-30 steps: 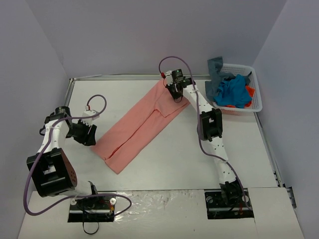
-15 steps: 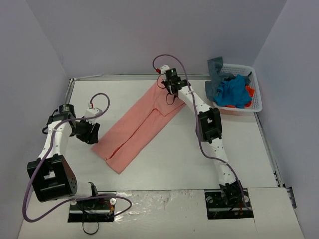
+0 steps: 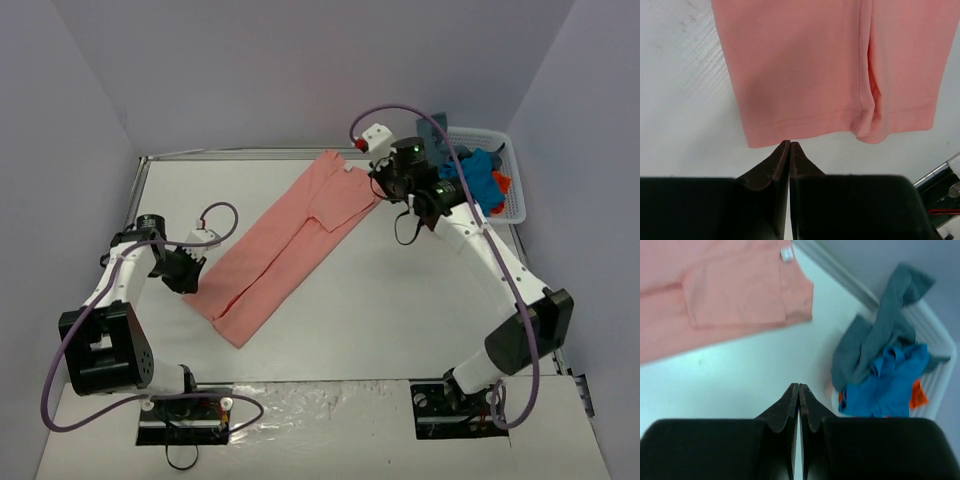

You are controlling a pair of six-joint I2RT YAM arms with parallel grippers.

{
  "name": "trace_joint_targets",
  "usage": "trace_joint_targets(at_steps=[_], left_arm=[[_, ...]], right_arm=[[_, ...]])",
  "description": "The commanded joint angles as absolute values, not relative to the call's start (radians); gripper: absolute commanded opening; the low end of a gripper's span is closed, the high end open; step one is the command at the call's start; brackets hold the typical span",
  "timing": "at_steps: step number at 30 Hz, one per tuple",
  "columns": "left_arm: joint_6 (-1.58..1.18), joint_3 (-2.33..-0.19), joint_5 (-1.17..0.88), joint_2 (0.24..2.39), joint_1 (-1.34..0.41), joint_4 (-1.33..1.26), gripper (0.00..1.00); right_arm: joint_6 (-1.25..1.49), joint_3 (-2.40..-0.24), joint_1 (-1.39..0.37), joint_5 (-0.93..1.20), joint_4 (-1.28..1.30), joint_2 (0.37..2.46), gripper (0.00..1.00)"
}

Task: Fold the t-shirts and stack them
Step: Rotate the tshirt 90 degrees

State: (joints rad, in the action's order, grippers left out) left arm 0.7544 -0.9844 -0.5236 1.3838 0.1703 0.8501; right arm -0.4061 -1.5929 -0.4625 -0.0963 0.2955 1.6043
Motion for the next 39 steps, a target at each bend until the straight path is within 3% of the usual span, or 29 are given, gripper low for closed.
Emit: trace_joint_targets(at_steps=[1,6,14,25,39], left_arm=[[0.844,-0.994,-0.52,1.411,0.17,0.877,0.02],[0.874,-1.009,-0.552,1.463,0.161,0.867,0.02],[0.963,-1.089,-0.525,1.673,0.146,0.903,0.02],[1.017,-1.094,-0.483,1.715,0.083,0.953,0.02],[0.977,-1.068,-0.414,1.743,-0.171,1.003,0.02]], right_arm=[[-0.457,-1.406,-0.405,-0.063,0.463,1.498,0.0],[-0.413,-1.181,-0.324,-0.019,0.488,1.284,0.0],[-0.377,-1.086,-0.146,0.104,0.483,1.157,0.0],[-0.365,-1.075,-0.063,0.156,0.472,1.196,0.0],[-0.344,-1.118,-0.058,0.143,0.471,1.307,0.0]])
